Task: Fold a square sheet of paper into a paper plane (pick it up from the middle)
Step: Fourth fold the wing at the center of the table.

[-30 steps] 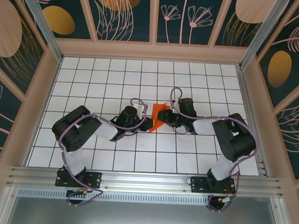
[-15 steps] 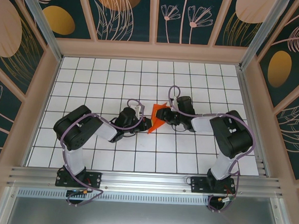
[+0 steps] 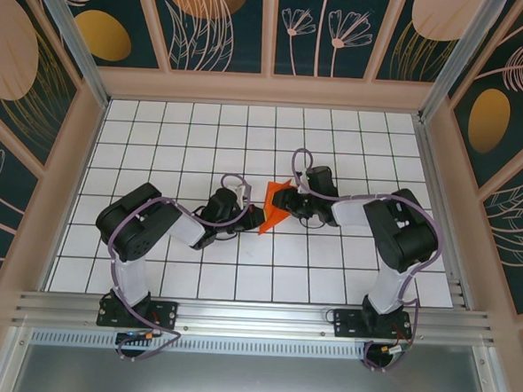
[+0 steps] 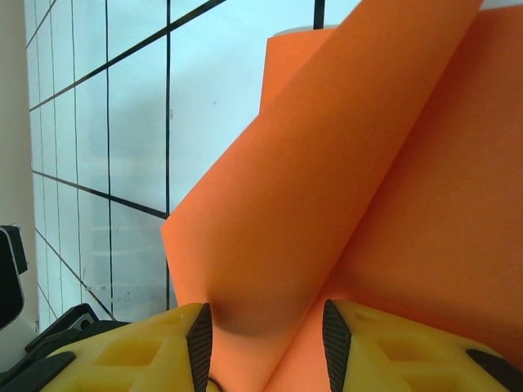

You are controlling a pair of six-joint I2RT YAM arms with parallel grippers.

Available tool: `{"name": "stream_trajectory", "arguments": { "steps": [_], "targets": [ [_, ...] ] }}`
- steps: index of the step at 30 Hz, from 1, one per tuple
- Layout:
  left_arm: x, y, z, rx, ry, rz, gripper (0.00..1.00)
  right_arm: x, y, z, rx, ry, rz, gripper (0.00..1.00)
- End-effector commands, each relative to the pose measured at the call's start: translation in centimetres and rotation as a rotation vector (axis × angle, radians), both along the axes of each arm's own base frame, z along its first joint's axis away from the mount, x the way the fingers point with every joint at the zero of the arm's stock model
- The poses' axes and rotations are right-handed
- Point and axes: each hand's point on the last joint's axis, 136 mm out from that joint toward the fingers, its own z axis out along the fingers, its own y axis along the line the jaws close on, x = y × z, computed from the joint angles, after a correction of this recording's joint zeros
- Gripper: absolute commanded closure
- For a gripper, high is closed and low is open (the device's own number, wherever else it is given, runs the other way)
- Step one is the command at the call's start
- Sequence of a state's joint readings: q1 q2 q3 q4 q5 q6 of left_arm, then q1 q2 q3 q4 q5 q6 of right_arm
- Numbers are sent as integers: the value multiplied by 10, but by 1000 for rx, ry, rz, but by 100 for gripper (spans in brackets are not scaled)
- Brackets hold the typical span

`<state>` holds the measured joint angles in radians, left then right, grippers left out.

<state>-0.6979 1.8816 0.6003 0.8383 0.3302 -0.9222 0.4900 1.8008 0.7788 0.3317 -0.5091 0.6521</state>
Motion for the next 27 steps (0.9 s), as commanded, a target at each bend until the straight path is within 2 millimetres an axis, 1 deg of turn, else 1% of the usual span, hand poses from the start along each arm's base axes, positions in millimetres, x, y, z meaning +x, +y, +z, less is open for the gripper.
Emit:
{"name": "stream_trajectory", "arguments": {
  "steps": [1,3,9,11,13,15,17,21,27],
  "targets": [
    [2,2,-6,-3,13,8,95,7,-6,-11,-74,2,-23,55],
    [2,2,-7,2,17,9,95,7,-7,-16,-113,7,-35,55],
    [4,5,-5,26,14,14,90,5,-16,-32,-228,40,-70,57],
    [5,6,-1,36,7,19,85,5,-20,-36,-257,49,-83,57],
    [7,9,5,48,-3,25,78,3,-24,-43,-291,70,-88,58],
    [10,13,15,57,-24,39,71,3,-27,-47,-317,83,-94,60],
    [15,19,21,88,-37,52,68,1,-29,-51,-332,93,-95,62],
    [21,26,27,118,-44,78,68,-3,-29,-57,-344,112,-81,62],
    [20,6,38,19,-47,9,72,-6,-35,-69,-406,146,-80,61]
  ]
}}
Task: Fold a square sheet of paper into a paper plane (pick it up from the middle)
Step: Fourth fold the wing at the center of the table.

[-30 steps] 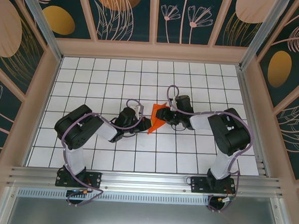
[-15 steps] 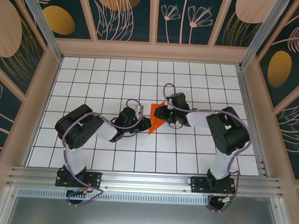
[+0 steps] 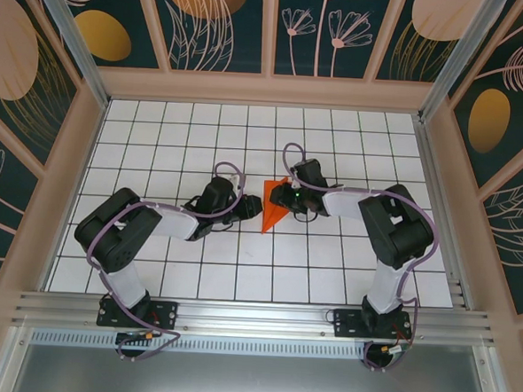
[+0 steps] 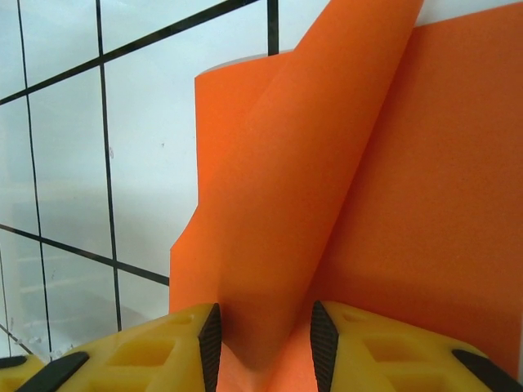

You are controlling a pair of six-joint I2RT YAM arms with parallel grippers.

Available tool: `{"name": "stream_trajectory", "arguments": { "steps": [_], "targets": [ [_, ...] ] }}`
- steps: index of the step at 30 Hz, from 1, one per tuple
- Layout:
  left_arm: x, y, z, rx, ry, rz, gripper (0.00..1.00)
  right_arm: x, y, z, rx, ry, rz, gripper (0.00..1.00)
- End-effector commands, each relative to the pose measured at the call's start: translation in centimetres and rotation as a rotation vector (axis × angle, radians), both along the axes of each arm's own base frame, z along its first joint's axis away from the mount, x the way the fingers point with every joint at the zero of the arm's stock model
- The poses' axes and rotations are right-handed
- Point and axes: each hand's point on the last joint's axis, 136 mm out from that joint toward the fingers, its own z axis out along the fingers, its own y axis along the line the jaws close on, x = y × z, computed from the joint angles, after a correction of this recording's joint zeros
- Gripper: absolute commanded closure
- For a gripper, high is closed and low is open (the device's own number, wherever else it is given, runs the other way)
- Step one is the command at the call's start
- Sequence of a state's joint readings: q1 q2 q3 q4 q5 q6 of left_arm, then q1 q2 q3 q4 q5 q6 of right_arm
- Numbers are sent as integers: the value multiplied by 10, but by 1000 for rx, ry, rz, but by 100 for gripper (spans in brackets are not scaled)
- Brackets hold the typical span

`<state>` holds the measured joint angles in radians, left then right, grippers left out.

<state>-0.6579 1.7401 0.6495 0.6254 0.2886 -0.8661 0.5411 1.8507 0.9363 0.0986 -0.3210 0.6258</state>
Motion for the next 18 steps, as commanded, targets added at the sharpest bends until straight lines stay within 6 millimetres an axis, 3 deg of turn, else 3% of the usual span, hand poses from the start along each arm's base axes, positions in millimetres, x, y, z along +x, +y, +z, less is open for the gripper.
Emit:
{"name": "stream_trajectory", "arguments": {
  "steps": [1,7,18],
  "targets": [
    [2,-13,7,-47,-3,-52,73,-23,-37,-58,-222,133,-36,60],
    [-1,-24,13,-85,3,-108,82,-24,-41,-65,-252,172,-51,59],
    [4,-25,-15,33,84,-120,93,-26,-36,-66,-230,200,-50,56]
  ]
}}
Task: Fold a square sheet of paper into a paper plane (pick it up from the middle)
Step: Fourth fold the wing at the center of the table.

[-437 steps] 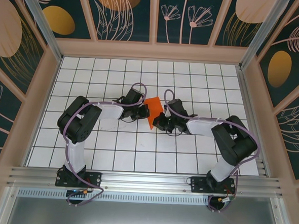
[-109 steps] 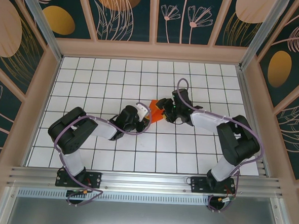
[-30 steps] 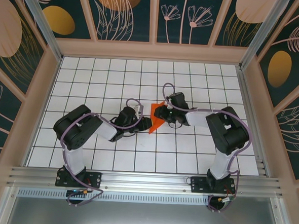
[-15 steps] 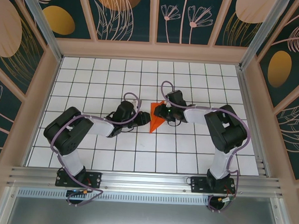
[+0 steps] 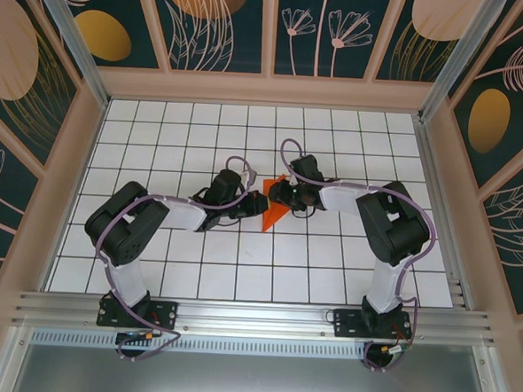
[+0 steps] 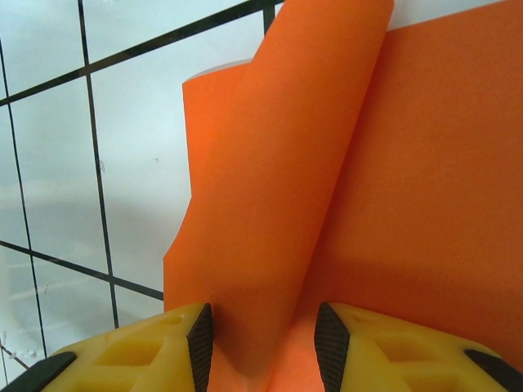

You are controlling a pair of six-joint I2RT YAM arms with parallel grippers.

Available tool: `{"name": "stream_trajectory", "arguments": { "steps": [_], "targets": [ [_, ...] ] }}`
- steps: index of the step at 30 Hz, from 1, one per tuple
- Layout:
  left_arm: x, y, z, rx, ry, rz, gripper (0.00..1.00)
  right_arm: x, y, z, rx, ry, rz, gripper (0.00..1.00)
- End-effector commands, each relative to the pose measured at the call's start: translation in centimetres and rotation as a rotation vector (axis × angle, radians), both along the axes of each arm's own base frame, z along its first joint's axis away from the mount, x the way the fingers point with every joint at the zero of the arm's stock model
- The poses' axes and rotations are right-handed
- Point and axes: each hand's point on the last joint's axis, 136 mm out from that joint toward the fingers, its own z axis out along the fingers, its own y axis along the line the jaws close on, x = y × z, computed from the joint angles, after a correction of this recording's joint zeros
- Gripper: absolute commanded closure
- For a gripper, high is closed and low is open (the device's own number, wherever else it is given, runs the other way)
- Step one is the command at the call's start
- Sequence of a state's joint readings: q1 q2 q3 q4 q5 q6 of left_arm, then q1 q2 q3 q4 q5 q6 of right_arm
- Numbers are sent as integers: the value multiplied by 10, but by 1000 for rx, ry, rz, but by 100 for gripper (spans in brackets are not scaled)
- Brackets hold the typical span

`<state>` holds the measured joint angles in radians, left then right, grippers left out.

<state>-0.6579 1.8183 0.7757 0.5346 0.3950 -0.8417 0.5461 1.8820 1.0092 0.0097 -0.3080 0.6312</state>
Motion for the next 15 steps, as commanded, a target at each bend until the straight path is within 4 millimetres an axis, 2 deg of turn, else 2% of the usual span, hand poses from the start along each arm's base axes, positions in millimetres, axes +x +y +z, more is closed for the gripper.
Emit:
{"name": "stream_trajectory", "arguments": {
  "steps": [1,15],
  "targets": [
    [0,0,-16,43,37,-20,93,-31,-39,-65,-200,164,-42,56],
    [3,4,-37,94,84,9,96,-34,-37,-65,-180,170,-34,56]
  ]
}}
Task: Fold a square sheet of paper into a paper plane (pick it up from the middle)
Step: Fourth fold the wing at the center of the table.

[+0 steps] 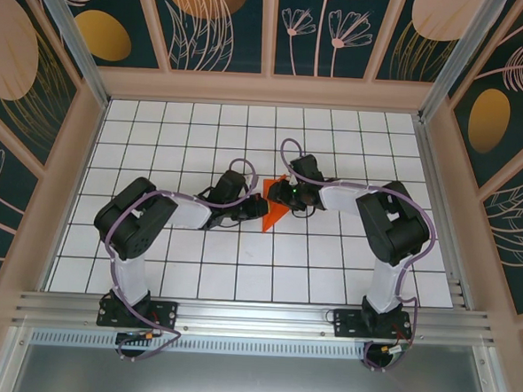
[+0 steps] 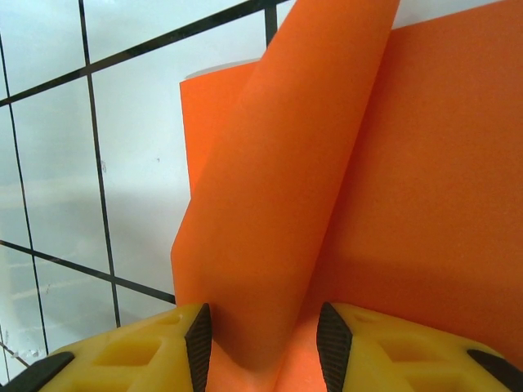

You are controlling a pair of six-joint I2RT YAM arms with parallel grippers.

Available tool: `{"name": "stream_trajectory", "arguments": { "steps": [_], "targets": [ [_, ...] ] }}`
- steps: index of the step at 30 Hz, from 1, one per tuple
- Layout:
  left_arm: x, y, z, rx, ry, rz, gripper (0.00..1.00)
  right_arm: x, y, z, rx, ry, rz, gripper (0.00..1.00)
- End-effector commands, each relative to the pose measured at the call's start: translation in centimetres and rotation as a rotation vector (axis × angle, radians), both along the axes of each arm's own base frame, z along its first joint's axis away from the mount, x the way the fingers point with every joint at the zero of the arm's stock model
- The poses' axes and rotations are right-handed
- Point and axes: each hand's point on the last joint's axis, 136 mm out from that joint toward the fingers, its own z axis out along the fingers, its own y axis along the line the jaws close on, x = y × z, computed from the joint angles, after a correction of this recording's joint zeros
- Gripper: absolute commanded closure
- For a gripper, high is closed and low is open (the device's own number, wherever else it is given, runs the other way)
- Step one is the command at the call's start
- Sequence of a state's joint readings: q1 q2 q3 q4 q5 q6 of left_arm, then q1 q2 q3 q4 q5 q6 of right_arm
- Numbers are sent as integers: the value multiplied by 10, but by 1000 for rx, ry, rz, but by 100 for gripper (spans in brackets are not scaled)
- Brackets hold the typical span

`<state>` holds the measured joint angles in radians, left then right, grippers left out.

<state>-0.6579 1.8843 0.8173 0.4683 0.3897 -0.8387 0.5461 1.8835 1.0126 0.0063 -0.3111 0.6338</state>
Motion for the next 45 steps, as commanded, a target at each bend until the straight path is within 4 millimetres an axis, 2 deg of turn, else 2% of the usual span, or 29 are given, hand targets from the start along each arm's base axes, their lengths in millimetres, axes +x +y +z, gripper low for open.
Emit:
{"name": "stream_trajectory", "arguments": {
  "steps": [1,10,21,25,33,39,45],
  "targets": [
    [2,4,-12,39,20,7,96,-34,-37,-64,-176,162,-33,56],
    [2,5,-20,58,37,15,96,-36,-37,-62,-172,156,-28,56],
    [1,8,-24,72,50,26,96,-39,-44,-71,-213,173,-33,65],
    [2,7,-17,61,37,21,94,-44,-47,-78,-267,186,-27,67],
    [11,10,22,-16,-58,78,88,-47,-53,-89,-330,210,-35,67],
    [8,5,25,-57,-53,57,87,-48,-53,-92,-338,221,-36,66],
    [4,-1,17,-70,-20,23,88,-49,-55,-94,-348,241,-55,66]
  ]
}}
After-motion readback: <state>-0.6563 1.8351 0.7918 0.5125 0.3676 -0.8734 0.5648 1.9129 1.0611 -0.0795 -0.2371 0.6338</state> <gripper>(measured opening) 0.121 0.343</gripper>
